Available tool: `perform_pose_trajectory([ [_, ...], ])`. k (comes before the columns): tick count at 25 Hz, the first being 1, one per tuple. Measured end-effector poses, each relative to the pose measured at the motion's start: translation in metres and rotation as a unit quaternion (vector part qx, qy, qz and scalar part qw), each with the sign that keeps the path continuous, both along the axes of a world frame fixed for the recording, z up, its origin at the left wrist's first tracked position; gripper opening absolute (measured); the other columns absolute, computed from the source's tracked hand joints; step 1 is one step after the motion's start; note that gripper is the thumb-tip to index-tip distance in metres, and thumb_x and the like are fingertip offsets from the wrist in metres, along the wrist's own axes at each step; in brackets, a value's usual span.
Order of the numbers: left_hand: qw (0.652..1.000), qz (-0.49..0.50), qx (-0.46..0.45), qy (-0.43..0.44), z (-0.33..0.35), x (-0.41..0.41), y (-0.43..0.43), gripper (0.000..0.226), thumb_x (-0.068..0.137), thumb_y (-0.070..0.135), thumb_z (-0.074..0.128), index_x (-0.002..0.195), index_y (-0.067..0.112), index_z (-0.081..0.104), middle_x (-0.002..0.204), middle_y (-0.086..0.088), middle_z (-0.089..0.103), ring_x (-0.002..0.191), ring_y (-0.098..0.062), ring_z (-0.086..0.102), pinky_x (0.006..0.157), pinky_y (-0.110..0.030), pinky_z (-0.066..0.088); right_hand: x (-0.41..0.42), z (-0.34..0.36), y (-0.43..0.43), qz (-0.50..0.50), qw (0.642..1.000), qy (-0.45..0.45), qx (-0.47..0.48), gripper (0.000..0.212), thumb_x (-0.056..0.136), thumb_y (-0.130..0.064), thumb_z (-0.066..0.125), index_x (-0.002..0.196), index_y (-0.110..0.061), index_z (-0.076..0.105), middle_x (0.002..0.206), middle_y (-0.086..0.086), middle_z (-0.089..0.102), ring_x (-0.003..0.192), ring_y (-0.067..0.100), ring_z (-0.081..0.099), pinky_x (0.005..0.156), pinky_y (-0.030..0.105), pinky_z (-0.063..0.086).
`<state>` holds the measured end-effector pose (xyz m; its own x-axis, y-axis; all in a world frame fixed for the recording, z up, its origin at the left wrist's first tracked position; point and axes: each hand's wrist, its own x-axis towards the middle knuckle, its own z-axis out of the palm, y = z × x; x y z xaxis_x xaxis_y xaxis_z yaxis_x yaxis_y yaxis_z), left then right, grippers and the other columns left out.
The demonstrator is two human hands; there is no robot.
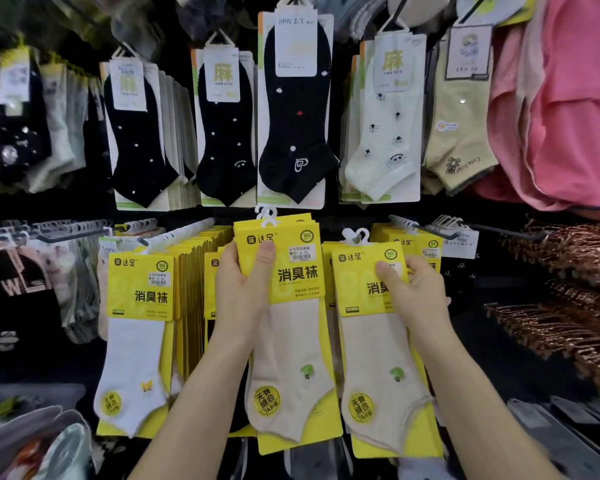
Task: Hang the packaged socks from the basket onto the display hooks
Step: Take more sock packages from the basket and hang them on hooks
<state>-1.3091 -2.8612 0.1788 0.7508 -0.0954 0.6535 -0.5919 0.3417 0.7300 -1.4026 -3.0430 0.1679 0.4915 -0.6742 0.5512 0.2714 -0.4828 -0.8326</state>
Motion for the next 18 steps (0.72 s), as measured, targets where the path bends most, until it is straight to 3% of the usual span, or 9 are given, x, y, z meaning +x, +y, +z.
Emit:
perform_pose_trajectory([
  [6,1.000,0.004,0.016,-0.002,-0.003,0.002,-0.001,0.022,0.088,0.034,0.056,0.106,0.020,0.057,0.095,0.011,0.066,0.080,0.008,0.065,0.058,-0.006,0.047,0.013,-0.008,-0.003,0.007,0.998,0.064,-0.002,0.037,0.087,-0.029,0.062,0.095,0.007,0.056,0.096,0.027,0.063,0.091,0.043,0.059,0.080,0.055,0.050],
  [8,1.000,0.000,0.022,-0.003,-0.003,0.000,-0.001,0.013,0.088,0.033,0.057,0.100,0.028,0.057,0.092,0.015,0.067,0.081,0.008,0.065,0.059,-0.006,0.047,0.011,-0.009,-0.005,-0.003,0.996,0.089,-0.010,0.039,0.086,-0.033,0.062,0.090,0.005,0.057,0.085,0.023,0.063,0.082,0.040,0.058,0.071,0.046,0.050],
  [10,1.000,-0.007,0.024,-0.001,-0.003,-0.001,-0.002,0.008,0.088,0.032,0.057,0.096,0.031,0.056,0.088,0.017,0.068,0.081,0.007,0.065,0.060,-0.008,0.048,0.006,-0.009,-0.006,-0.086,0.988,0.112,-0.063,0.037,0.084,-0.040,0.062,0.087,-0.004,0.060,0.079,0.010,0.061,0.077,0.029,0.057,0.065,0.039,0.045],
  [12,1.000,-0.013,0.026,0.003,-0.003,-0.003,-0.005,0.009,0.088,0.033,0.057,0.097,0.030,0.057,0.089,0.015,0.069,0.084,0.002,0.067,0.064,-0.014,0.052,0.001,-0.006,-0.001,-0.153,0.980,0.071,-0.107,0.029,0.083,-0.043,0.061,0.093,-0.015,0.058,0.086,-0.001,0.058,0.082,0.019,0.056,0.065,0.033,0.043],
  [15,0.999,-0.021,0.036,0.002,-0.005,-0.009,-0.013,0.020,0.088,0.034,0.058,0.105,0.023,0.057,0.098,0.007,0.070,0.090,-0.006,0.068,0.073,-0.024,0.057,-0.002,0.001,0.023,-0.003,0.998,0.013,-0.068,0.032,0.074,-0.051,0.067,0.084,-0.023,0.053,0.078,-0.005,0.057,0.071,0.008,0.052,0.060,0.014,0.042],
  [18,0.999,-0.031,0.040,0.007,-0.007,-0.019,-0.021,0.021,0.083,0.039,0.061,0.097,0.025,0.057,0.095,0.007,0.069,0.088,-0.007,0.067,0.073,-0.027,0.056,0.003,-0.001,0.041,0.055,0.994,0.042,-0.089,0.033,0.068,-0.053,0.070,0.076,-0.027,0.051,0.069,-0.009,0.055,0.061,0.003,0.048,0.055,0.014,0.041],
])
